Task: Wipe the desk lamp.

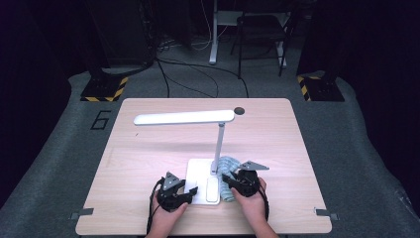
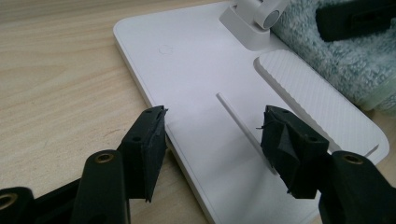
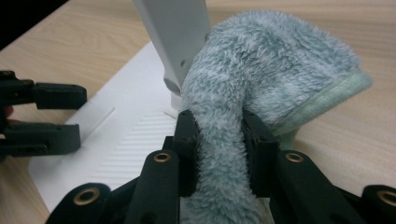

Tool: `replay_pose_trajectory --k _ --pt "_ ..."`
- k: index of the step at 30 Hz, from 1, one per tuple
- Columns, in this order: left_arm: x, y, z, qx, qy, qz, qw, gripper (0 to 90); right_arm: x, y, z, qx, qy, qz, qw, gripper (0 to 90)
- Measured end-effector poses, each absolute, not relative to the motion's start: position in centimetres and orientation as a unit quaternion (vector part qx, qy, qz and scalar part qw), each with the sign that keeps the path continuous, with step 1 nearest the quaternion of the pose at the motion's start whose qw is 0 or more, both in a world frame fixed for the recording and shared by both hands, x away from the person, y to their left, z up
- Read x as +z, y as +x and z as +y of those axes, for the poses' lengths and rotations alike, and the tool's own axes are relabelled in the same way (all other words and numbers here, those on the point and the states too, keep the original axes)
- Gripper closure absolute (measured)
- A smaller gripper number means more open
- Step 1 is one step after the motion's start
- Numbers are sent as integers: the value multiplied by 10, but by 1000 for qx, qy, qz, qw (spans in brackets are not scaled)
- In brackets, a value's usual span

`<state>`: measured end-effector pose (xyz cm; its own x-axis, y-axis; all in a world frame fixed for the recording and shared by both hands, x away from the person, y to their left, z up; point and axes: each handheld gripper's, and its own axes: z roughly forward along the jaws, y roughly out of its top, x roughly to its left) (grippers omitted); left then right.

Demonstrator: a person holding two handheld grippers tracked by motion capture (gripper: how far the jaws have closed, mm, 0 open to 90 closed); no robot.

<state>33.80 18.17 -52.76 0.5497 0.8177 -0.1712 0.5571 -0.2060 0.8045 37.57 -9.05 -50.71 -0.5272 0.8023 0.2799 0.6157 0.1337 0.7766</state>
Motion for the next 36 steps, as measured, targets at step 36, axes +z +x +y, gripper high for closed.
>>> replay_pose_trajectory --k 36 --pt "-527 340 182 148 766 446 439 402 -470 389 -84 470 424 763 128 712"
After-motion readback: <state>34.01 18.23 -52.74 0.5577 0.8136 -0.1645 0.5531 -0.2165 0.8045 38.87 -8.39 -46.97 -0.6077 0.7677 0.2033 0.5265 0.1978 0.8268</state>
